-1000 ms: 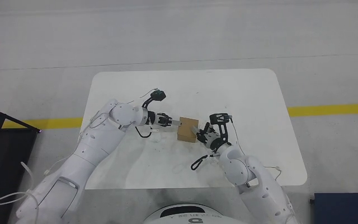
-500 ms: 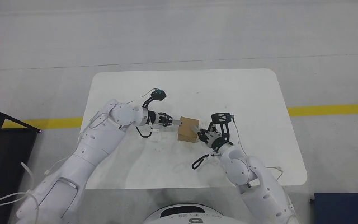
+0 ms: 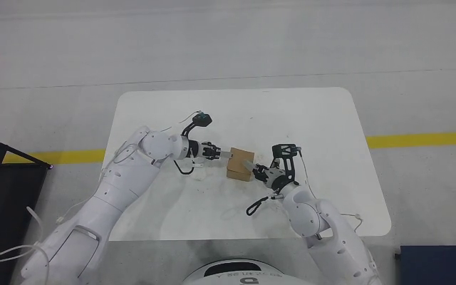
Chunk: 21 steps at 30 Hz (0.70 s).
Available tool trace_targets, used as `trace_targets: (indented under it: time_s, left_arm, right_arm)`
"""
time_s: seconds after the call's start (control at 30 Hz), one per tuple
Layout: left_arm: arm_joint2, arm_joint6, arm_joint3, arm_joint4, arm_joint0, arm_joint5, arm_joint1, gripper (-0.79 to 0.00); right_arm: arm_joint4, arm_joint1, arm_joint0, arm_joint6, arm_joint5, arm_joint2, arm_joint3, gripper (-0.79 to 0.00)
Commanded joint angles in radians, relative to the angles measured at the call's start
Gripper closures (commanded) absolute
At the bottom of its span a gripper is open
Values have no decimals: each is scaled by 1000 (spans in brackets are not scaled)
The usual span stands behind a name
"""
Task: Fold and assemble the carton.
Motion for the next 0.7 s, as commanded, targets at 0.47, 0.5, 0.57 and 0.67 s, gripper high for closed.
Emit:
trace_targets:
  time_s: [0.47,0.5,0.57,0.67]
  left_arm:
    - [-12,-2,-30,7,4,6,4,-785]
    - [-12,-2,-31,7,5,6,4,-785]
    - [-13,-2,-30,10,5,5,4,-785]
    - [-11,-5,-28,22,5,5,5,-785]
  right_arm:
    - [-1,0,1,3,-5,-1,3,-631]
    - [-1,0,1,3,-5,-1,5,-622]
    - [-2,0,2,4,-4,-3,7,-591]
    - [-3,-1,2,3,-3,-5,10,-582]
